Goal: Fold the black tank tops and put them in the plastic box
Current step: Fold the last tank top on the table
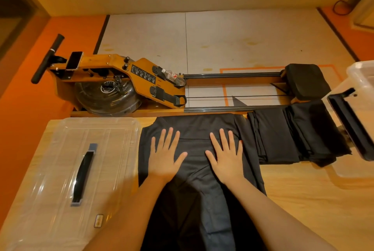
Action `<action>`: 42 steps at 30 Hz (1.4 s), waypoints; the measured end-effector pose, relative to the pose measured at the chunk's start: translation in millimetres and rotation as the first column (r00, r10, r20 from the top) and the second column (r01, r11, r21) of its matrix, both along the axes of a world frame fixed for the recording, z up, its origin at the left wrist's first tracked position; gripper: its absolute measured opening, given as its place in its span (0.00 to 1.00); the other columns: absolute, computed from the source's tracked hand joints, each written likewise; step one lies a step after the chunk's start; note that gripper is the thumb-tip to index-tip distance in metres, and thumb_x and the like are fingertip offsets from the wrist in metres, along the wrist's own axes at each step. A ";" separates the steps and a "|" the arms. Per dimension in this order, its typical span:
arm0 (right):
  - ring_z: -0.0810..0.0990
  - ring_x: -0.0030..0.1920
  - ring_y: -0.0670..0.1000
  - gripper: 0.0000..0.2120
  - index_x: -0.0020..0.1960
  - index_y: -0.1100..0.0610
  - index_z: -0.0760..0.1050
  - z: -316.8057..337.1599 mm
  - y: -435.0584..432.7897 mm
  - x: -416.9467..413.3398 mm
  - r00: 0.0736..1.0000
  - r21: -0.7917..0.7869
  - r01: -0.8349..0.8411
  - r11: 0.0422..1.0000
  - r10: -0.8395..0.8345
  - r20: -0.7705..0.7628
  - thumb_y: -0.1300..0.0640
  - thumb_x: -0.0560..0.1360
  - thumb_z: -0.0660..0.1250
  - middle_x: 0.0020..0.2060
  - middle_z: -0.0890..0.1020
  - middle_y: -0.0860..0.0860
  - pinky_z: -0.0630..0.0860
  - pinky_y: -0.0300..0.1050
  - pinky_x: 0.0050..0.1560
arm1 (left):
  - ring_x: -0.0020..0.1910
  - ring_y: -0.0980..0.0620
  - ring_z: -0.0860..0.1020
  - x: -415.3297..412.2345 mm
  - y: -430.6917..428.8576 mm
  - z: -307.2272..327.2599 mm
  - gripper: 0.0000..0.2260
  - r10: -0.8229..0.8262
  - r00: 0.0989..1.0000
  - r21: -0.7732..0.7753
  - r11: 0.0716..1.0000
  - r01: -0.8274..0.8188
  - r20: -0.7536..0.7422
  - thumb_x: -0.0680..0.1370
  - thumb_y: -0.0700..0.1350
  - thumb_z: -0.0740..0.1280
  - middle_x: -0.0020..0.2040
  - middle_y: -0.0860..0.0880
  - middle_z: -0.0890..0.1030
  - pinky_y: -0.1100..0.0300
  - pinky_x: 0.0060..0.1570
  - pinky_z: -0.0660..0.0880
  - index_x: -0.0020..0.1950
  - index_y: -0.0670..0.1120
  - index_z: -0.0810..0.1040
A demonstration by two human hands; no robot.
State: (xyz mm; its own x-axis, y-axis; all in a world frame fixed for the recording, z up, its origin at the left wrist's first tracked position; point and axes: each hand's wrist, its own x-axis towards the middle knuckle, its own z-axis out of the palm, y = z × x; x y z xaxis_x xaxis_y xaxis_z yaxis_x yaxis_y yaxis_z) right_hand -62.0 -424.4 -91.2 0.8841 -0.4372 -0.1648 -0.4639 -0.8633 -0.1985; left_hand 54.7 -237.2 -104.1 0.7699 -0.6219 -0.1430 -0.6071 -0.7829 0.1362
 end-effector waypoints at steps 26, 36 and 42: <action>0.72 0.50 0.64 0.16 0.52 0.64 0.76 25.6 47.1 -235.6 0.857 0.115 0.466 0.877 -0.480 0.185 0.56 0.70 0.75 0.46 0.76 0.63 0.71 0.57 0.48 | 0.63 0.44 0.71 -188.6 161.0 50.2 0.24 0.437 0.811 -0.231 0.806 -0.545 -0.389 0.77 0.46 0.69 0.63 0.43 0.75 0.51 0.63 0.69 0.70 0.42 0.69; 0.77 0.49 0.61 0.12 0.57 0.62 0.72 43.8 59.2 -243.6 0.715 0.383 0.623 0.682 -0.695 0.074 0.61 0.75 0.69 0.45 0.79 0.60 0.74 0.50 0.44 | 0.30 0.50 0.68 -200.2 170.6 54.7 0.18 0.503 0.747 -0.144 0.780 -0.609 -0.436 0.79 0.45 0.67 0.29 0.47 0.69 0.55 0.31 0.62 0.33 0.46 0.64; 0.77 0.43 0.55 0.09 0.55 0.62 0.75 61.4 49.4 -258.3 0.575 0.659 0.546 0.517 -0.804 0.155 0.64 0.75 0.68 0.39 0.77 0.55 0.72 0.47 0.45 | 0.31 0.51 0.61 -205.9 173.3 76.3 0.17 0.433 0.625 -0.410 0.493 -0.768 -0.650 0.82 0.43 0.61 0.31 0.47 0.61 0.55 0.33 0.59 0.35 0.45 0.60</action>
State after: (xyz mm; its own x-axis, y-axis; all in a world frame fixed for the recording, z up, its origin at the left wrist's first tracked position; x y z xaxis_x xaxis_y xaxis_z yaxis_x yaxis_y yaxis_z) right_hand -320.3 -375.0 -29.9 0.3697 -0.8883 -0.2726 -0.6169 -0.0153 -0.7869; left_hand -151.2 -63.9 -27.8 0.9381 -0.0810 -0.3367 0.2409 -0.5458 0.8025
